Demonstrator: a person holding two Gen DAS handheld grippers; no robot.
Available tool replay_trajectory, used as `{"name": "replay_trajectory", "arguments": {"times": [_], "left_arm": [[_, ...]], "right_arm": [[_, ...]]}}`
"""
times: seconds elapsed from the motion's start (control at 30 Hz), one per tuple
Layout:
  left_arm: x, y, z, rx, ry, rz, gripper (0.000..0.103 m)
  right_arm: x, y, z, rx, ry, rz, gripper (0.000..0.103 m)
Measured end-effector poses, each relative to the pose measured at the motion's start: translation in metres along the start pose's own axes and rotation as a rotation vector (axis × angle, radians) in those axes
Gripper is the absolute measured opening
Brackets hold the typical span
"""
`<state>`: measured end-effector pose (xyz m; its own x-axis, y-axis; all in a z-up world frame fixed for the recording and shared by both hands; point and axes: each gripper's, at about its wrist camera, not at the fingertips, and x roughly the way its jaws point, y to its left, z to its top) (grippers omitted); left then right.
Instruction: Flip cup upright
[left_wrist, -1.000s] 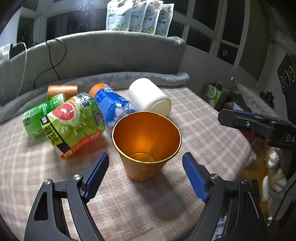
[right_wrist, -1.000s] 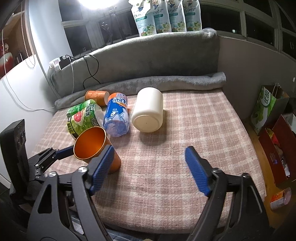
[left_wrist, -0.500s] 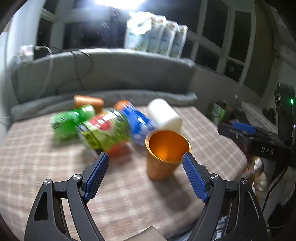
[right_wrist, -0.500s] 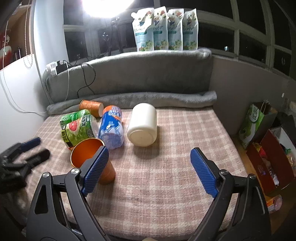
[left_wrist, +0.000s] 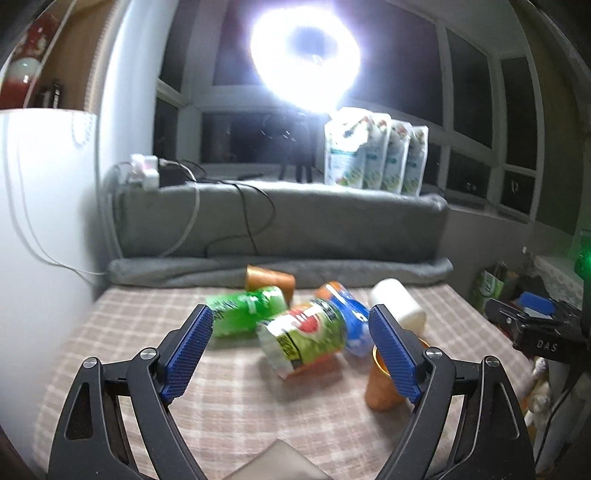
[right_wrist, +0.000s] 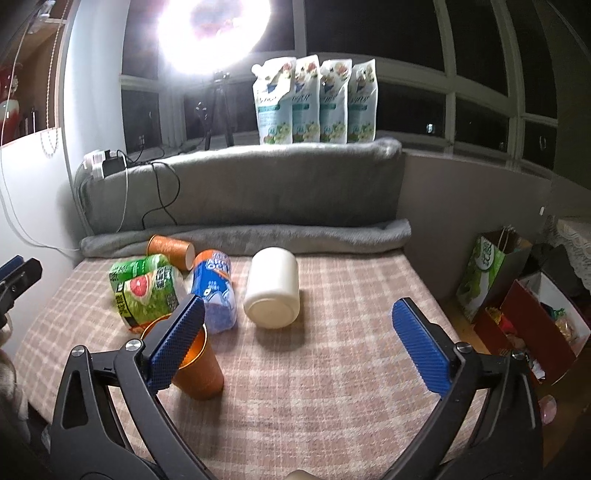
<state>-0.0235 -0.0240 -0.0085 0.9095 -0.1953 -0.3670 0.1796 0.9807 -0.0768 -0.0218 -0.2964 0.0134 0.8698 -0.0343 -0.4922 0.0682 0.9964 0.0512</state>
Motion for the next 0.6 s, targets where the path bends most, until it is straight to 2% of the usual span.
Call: {"name": "replay_trajectory", "arguments": {"times": [0.13,0.6], "left_arm": [[-0.005,0.002,0.0021,-0.009,-0.021,0.019,0.086],[-0.0079,0.001,0.0018,-0.027,-0.014,0.0,0.087]], "right_arm": [[-0.0023,0.0003,0.0025,0.004,-0.021,-0.006,0.103],[-0.0027,0.0015,0.0032,0.0,-0.027,-0.004,0.103]]}}
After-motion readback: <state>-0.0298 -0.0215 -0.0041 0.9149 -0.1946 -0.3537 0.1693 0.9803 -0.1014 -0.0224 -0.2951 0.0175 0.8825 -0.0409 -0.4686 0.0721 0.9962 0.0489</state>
